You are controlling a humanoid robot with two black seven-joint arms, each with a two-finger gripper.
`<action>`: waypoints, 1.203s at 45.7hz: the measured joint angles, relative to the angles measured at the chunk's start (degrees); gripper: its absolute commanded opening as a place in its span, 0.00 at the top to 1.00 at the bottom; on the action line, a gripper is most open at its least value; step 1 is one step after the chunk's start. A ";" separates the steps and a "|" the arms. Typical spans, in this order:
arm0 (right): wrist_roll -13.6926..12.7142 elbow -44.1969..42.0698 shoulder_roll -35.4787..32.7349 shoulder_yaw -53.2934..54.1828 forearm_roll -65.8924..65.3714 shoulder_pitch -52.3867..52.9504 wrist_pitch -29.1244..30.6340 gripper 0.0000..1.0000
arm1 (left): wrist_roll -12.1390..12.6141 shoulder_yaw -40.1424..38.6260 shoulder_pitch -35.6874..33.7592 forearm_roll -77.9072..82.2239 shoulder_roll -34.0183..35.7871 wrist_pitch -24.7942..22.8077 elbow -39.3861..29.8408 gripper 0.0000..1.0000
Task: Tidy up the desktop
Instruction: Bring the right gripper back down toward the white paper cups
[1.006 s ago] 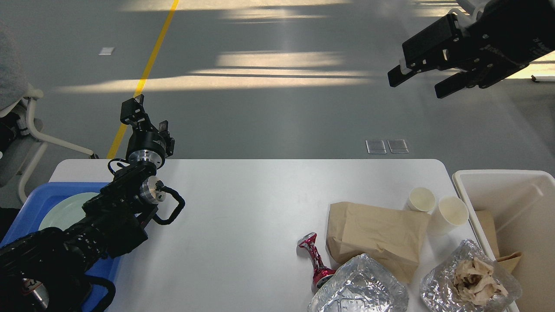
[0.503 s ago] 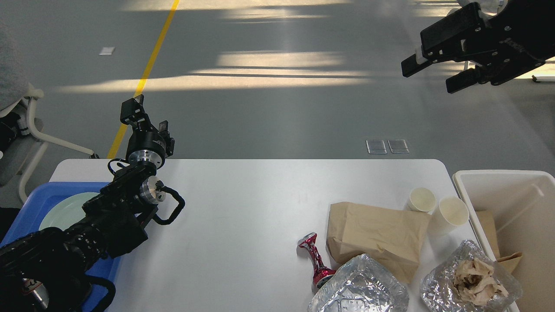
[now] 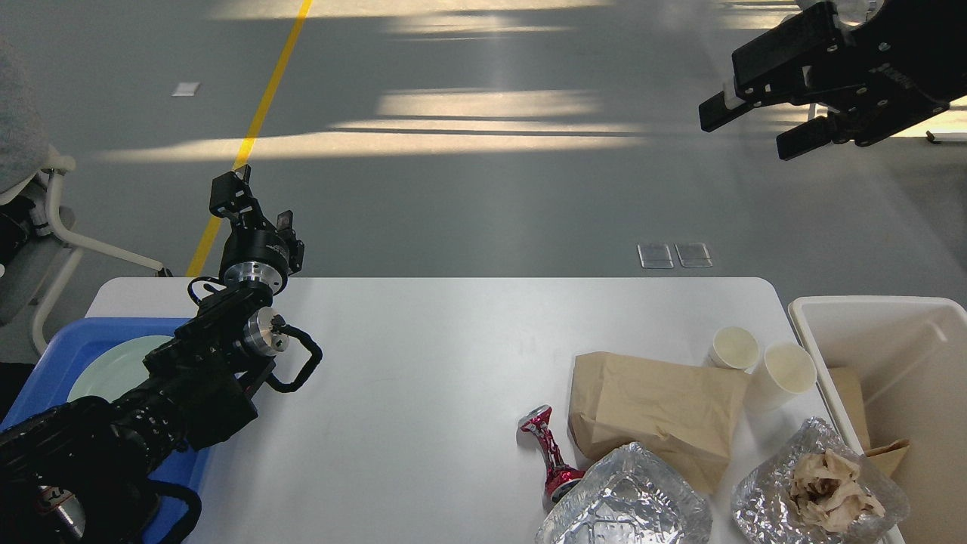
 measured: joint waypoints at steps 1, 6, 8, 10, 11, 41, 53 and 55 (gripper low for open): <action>0.00 -0.02 0.03 0.04 0.00 0.00 0.00 0.00 | 0.00 0.00 0.00 0.00 0.00 0.00 0.00 0.04; 0.00 -0.08 0.02 0.36 0.00 0.01 0.00 0.00 | 0.00 0.00 0.00 0.00 0.00 0.00 0.00 0.04; 0.00 -0.10 -0.07 0.36 0.00 0.02 0.00 0.00 | 0.00 0.00 -0.01 0.00 0.00 0.00 0.00 0.04; 0.00 -0.26 -0.13 0.36 0.00 0.05 0.00 0.00 | 0.00 0.00 -0.01 0.00 0.00 0.00 0.00 0.04; 0.00 -0.39 -0.15 0.39 0.00 0.06 0.00 0.00 | 0.00 0.00 -0.01 0.00 0.00 0.00 0.00 0.04; 0.23 -12.22 -1.35 3.33 0.98 -4.87 0.00 0.00 | 0.00 0.00 -0.07 0.00 0.00 0.00 0.00 0.04; 0.79 -17.73 -1.65 8.15 1.18 -14.65 0.00 0.00 | 0.02 0.00 -0.07 0.00 0.00 0.00 -0.01 0.04; 0.84 -18.25 -1.65 8.56 1.18 -15.88 0.00 0.00 | 0.02 0.00 -0.06 0.00 0.00 0.00 -0.01 0.04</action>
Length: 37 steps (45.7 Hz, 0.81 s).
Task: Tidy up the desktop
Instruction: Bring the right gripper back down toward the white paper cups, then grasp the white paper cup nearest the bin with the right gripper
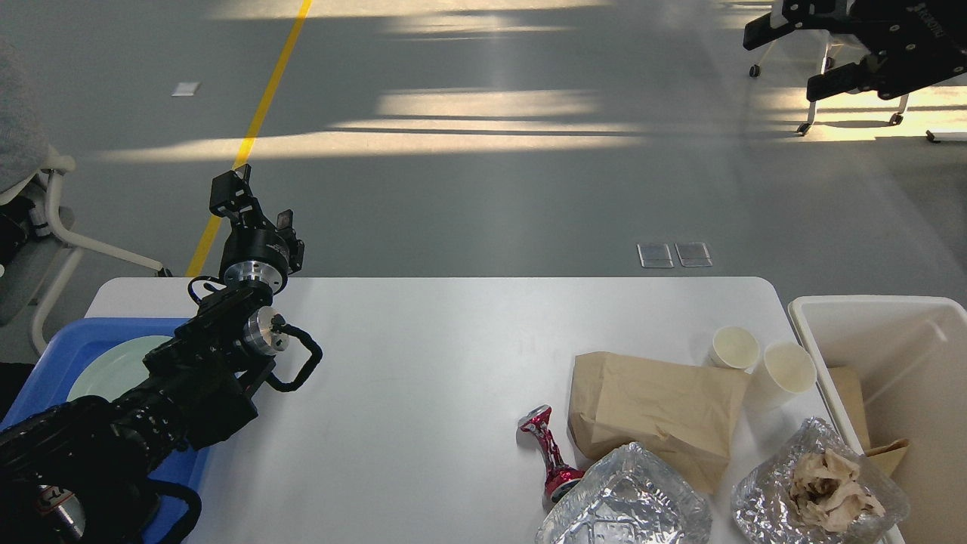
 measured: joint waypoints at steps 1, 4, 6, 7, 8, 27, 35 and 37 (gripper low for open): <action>0.02 -0.33 0.02 0.13 0.00 -0.92 0.00 0.00 | 0.00 0.00 0.00 0.00 0.00 0.00 0.00 0.04; 0.04 -0.88 0.27 0.26 -0.28 -3.58 -0.04 0.00 | 0.00 0.00 0.01 0.00 0.00 0.00 0.00 0.04; 0.04 -1.05 0.61 0.25 -0.69 -5.77 -0.20 0.00 | 0.00 0.00 0.02 0.00 0.00 0.00 0.00 0.04; 0.03 -1.08 0.83 0.19 -0.93 -6.84 -0.40 0.00 | 0.00 0.00 0.02 0.00 0.00 0.00 0.00 0.04; 0.03 -1.09 1.21 0.13 -1.30 -8.20 -0.76 0.00 | 0.00 0.00 0.03 0.00 0.00 0.00 0.00 0.04; 0.05 2.52 7.33 0.35 -18.03 -24.89 -11.93 0.00 | 0.00 0.01 0.04 0.00 0.00 0.00 0.01 0.04; 0.08 4.13 7.48 0.34 -23.59 -29.83 -16.38 0.00 | -0.02 0.04 0.03 0.00 0.00 0.00 0.01 0.04; 0.10 4.23 7.51 0.38 -24.95 -30.81 -17.17 0.00 | -0.02 0.03 0.03 0.00 0.00 0.00 0.01 0.04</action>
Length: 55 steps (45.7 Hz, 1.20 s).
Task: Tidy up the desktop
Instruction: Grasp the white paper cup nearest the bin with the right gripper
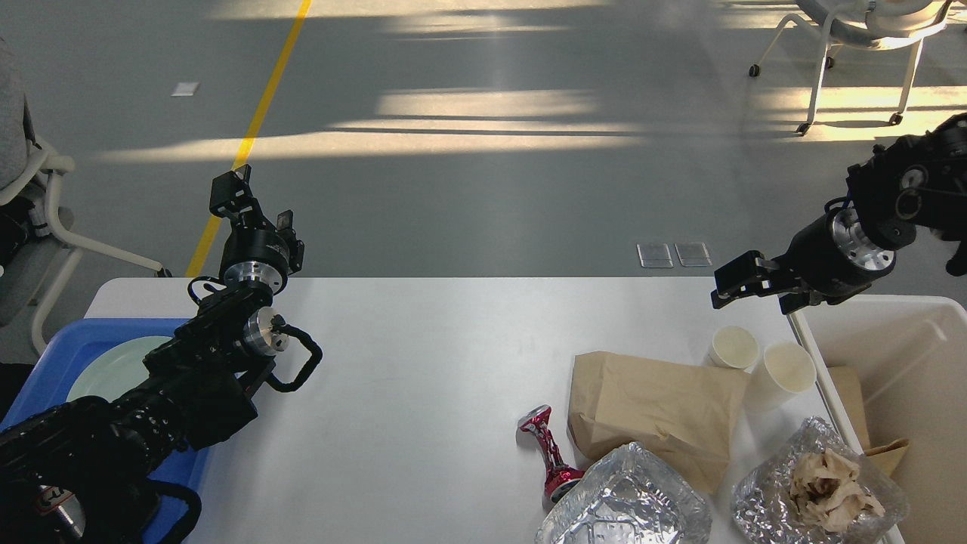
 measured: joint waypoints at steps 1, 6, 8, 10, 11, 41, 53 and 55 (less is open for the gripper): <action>0.01 0.04 0.01 0.02 -0.70 -0.48 -0.35 0.00 | 0.00 0.00 0.00 0.00 0.00 0.00 0.00 0.04; 0.03 0.12 0.04 0.06 -4.60 -3.42 -2.63 0.00 | 0.00 -0.01 0.00 0.00 0.00 0.00 0.00 0.04; 0.04 0.12 0.04 0.07 -6.17 -4.56 -3.54 0.00 | 0.00 -0.02 0.00 0.00 0.00 0.00 0.00 0.04; 0.04 0.11 0.04 0.06 -8.39 -6.26 -4.88 0.00 | 0.00 -0.03 0.00 0.00 0.00 0.00 0.00 0.04; 0.03 0.10 0.04 0.05 -9.17 -6.87 -5.40 0.00 | 0.00 -0.03 0.00 0.00 0.00 0.00 0.00 0.04; 0.02 -5.64 3.93 -0.49 -15.95 -20.35 -22.07 0.23 | 0.00 -0.03 -0.06 0.00 0.00 0.00 0.00 0.04; 0.12 -7.71 4.94 -0.46 -15.99 -22.01 -25.06 0.25 | 0.01 -0.03 -0.06 0.00 0.00 0.00 0.00 0.04; 0.12 -7.85 4.95 -0.37 -15.94 -22.03 -25.19 0.28 | 0.01 -0.03 -0.06 0.00 0.00 0.00 0.00 0.04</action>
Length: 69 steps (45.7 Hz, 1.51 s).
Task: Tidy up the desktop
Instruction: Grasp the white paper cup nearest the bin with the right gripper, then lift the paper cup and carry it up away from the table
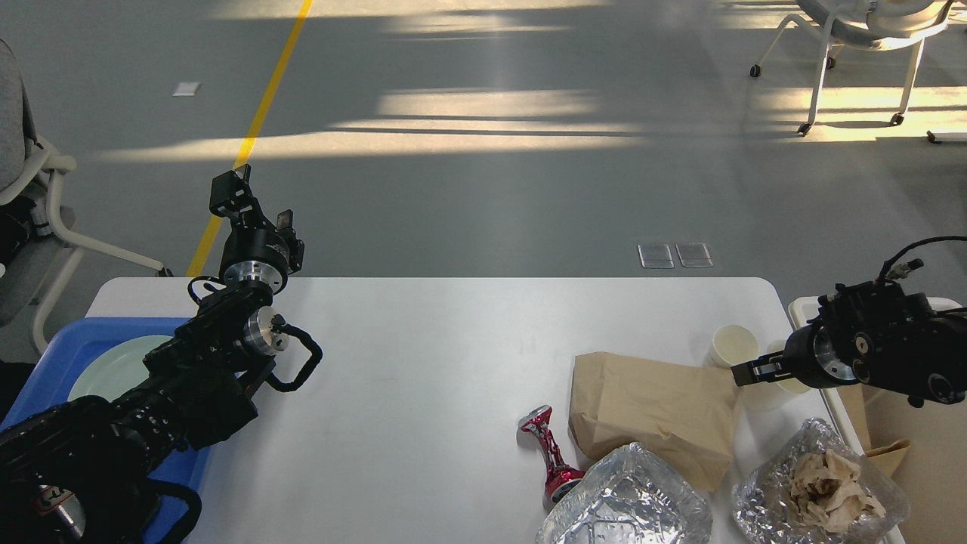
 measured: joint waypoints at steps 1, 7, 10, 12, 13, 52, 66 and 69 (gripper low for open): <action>0.00 -0.04 0.00 0.03 0.02 0.00 -0.03 0.29 | 0.00 0.00 0.00 0.00 0.00 0.00 0.00 0.04; 0.00 -0.10 -0.03 0.01 0.16 -0.12 -0.06 0.47 | 0.00 0.00 0.00 0.00 0.00 0.00 0.00 0.04; -0.02 -0.11 -0.07 -0.08 0.23 -0.44 -0.06 0.63 | 0.00 0.00 0.00 0.00 0.00 0.00 0.00 0.04; -0.05 -0.12 -0.08 -0.16 0.25 -0.66 -0.01 0.70 | 0.00 0.00 0.00 0.00 0.00 0.00 0.00 0.04; -0.06 -0.14 -0.09 -0.19 0.25 -0.72 0.03 0.73 | 0.00 0.00 0.01 0.00 0.00 0.00 0.00 0.04; -0.53 -0.13 -0.69 -0.47 1.28 1.72 1.40 1.00 | 0.00 0.03 0.05 0.00 0.00 0.00 0.00 0.04; 0.26 -0.09 -4.65 -0.55 3.55 15.47 13.73 1.00 | 0.00 0.02 0.09 0.00 0.00 0.00 -0.01 0.04; 1.20 -0.09 -5.57 -0.55 3.58 19.11 17.21 1.00 | 0.00 0.02 0.09 0.00 0.00 0.00 -0.01 0.04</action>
